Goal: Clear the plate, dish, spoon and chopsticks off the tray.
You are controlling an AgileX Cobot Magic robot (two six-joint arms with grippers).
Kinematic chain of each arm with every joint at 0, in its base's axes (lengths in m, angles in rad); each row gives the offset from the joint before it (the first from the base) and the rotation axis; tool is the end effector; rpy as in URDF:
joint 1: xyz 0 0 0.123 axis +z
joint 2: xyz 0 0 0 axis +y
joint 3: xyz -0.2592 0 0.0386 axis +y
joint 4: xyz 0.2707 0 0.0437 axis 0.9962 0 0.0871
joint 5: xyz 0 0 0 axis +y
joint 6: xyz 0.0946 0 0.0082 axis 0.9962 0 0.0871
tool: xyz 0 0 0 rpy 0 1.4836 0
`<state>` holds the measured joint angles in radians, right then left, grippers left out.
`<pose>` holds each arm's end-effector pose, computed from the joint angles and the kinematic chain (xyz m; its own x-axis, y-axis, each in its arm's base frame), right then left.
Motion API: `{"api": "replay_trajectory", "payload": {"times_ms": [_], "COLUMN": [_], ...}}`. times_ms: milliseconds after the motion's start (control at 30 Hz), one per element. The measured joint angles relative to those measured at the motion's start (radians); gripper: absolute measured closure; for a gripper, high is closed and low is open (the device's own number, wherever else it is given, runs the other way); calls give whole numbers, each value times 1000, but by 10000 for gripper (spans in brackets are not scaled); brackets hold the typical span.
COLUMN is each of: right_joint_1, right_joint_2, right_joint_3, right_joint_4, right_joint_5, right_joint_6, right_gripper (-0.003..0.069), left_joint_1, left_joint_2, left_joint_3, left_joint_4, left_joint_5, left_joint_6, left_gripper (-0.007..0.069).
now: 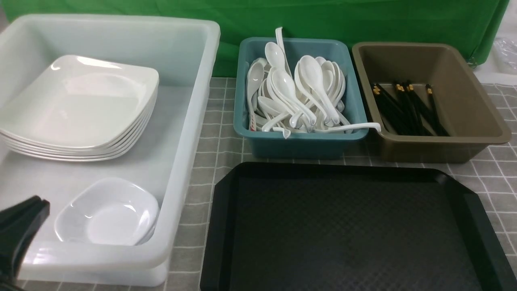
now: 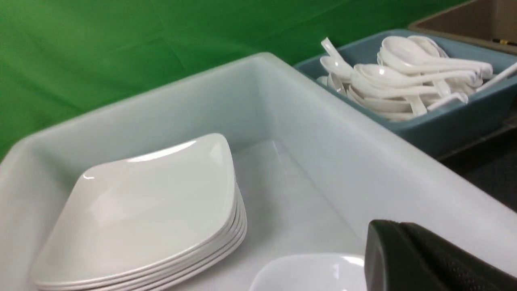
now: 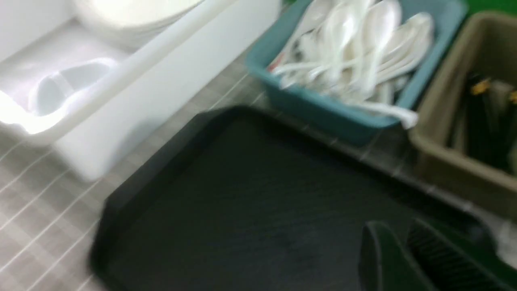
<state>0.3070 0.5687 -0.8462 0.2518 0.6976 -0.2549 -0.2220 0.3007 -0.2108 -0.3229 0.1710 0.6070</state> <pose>0.1287 0.0567 0.3820 -0.2701 -0.1480 -0.9514 -0.4604 0.8877 -0.0074 0.1266 -0.0338 0.2402 -0.0763 0.3085 -0.9482 0.3062 0.9122 0.2721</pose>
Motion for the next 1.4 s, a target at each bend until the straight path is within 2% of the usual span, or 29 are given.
{"api": "replay_trajectory", "payload": {"times_ms": [100, 133, 167, 367, 467, 600, 1400], "right_joint_1": [-52, -56, -91, -188, -209, -225, -227], "right_joint_2": [-105, -114, -179, -405, -501, -565, -567], "right_joint_3": [161, 161, 275, 710, 836, 852, 852], "right_joint_4": [-5, -6, -7, -12, -14, -35, -40], "right_joint_5": [-129, -138, -206, -415, -451, -433, -433], "right_joint_6": [-12, -12, -26, -49, -46, -46, -18], "right_gripper": [615, 615, 634, 641, 641, 641, 610], "left_joint_1": [0, 0, 0, 0, 0, 0, -1], "left_joint_2": [2, 2, 2, 2, 2, 3, 3], "left_joint_3": [29, 31, 41, 74, 87, 100, 108], "left_joint_4": [1, 1, 1, 1, 1, 1, 8], "left_joint_5": [1, 1, 4, 7, 5, 7, -8], "left_joint_6": [0, 0, 0, 1, 1, 1, 0], "left_gripper": [611, 611, 611, 611, 611, 611, 611]}}
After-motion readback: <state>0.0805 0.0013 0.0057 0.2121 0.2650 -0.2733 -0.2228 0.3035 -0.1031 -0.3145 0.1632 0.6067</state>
